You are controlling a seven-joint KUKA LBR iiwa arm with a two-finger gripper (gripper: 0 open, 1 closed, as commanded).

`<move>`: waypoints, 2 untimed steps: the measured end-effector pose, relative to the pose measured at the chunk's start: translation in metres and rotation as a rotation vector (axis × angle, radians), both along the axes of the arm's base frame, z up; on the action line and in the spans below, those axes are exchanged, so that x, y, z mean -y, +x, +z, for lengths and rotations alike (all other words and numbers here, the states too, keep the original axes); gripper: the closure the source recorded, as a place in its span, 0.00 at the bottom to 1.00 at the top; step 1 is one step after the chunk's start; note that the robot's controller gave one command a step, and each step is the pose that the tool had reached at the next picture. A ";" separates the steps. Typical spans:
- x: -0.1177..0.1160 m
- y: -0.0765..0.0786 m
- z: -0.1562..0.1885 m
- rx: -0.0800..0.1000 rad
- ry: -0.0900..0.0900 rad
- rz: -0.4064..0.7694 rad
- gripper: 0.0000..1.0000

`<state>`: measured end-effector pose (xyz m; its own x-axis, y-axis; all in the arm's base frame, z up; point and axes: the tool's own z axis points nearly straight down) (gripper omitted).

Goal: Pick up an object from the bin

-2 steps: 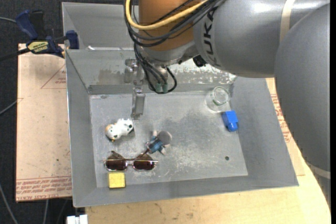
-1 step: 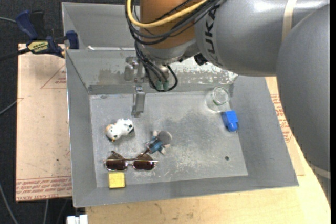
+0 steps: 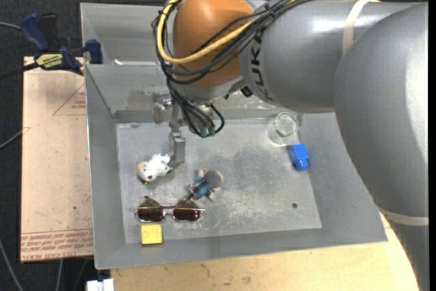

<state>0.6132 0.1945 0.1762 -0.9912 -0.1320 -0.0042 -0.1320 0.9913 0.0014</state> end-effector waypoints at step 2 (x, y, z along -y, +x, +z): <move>0.000 -0.014 -0.029 0.000 -0.001 0.377 0.00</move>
Offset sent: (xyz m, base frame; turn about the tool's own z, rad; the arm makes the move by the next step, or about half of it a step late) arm -0.0119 -0.0021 -0.0323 -0.4127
